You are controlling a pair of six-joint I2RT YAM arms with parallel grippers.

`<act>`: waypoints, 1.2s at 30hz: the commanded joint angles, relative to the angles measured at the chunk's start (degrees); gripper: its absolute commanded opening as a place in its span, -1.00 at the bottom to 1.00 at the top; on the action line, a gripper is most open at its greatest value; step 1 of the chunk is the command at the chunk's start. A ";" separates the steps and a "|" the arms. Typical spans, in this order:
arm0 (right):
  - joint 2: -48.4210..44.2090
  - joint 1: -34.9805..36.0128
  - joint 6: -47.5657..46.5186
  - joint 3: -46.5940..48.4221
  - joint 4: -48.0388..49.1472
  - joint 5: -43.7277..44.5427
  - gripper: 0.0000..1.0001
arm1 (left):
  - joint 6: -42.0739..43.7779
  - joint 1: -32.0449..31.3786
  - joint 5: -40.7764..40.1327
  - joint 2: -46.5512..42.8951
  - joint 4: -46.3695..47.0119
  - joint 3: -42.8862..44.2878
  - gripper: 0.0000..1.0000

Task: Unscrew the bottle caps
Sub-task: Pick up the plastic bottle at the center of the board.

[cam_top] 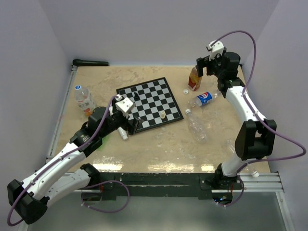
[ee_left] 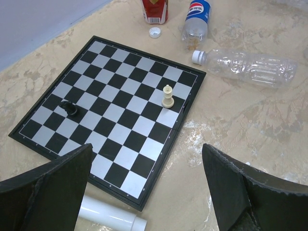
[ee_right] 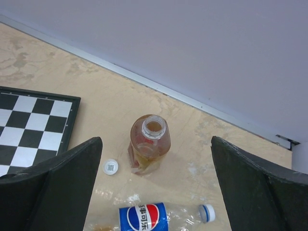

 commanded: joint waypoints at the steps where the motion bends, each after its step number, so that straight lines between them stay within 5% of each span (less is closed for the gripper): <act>1: -6.75 -0.61 -2.56 -1.67 -3.50 -2.94 0.96 | -1.47 -0.03 1.01 -1.08 1.20 1.70 1.00; 20: -33.73 -3.07 1.65 -9.41 -19.49 -10.49 0.96 | -4.99 -0.03 4.43 -1.52 0.50 5.04 1.00; 29: -40.77 -3.07 3.94 -13.28 -20.91 -15.51 0.96 | -6.13 -0.03 6.98 -0.46 2.43 7.24 1.00; 36: -42.79 -4.65 -2.81 -14.33 -25.29 -21.21 0.97 | -4.47 -0.03 6.99 1.64 2.43 9.35 1.00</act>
